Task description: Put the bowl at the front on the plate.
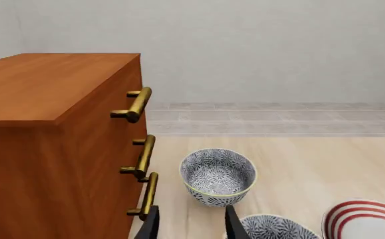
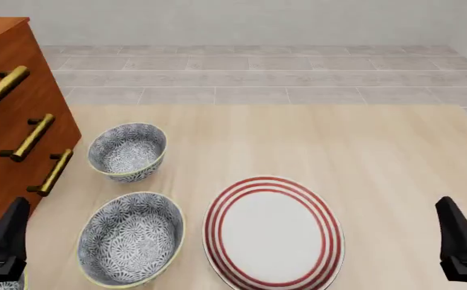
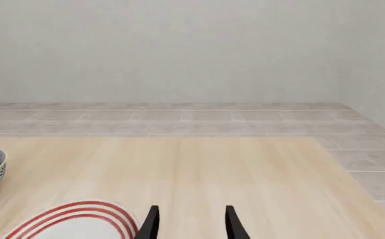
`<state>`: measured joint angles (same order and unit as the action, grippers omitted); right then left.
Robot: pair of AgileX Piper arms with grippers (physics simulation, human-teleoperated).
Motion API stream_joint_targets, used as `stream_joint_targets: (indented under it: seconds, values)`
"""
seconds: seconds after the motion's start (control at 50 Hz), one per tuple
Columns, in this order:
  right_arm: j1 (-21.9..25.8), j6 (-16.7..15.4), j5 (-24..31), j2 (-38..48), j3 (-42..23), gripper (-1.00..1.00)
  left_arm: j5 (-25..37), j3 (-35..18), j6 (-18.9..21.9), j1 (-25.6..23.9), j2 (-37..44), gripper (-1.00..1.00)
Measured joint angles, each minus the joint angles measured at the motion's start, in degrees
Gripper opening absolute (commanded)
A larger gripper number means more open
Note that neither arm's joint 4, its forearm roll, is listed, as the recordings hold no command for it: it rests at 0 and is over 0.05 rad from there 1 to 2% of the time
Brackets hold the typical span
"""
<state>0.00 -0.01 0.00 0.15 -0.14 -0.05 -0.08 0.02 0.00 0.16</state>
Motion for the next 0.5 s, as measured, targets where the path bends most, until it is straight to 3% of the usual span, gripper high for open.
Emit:
stream_joint_targets:
  seconds: [0.5]
  values:
    - [0.00,0.03,-0.07,0.14,0.00,1.00,-0.09,-0.14,0.10,0.00,0.21,1.00]
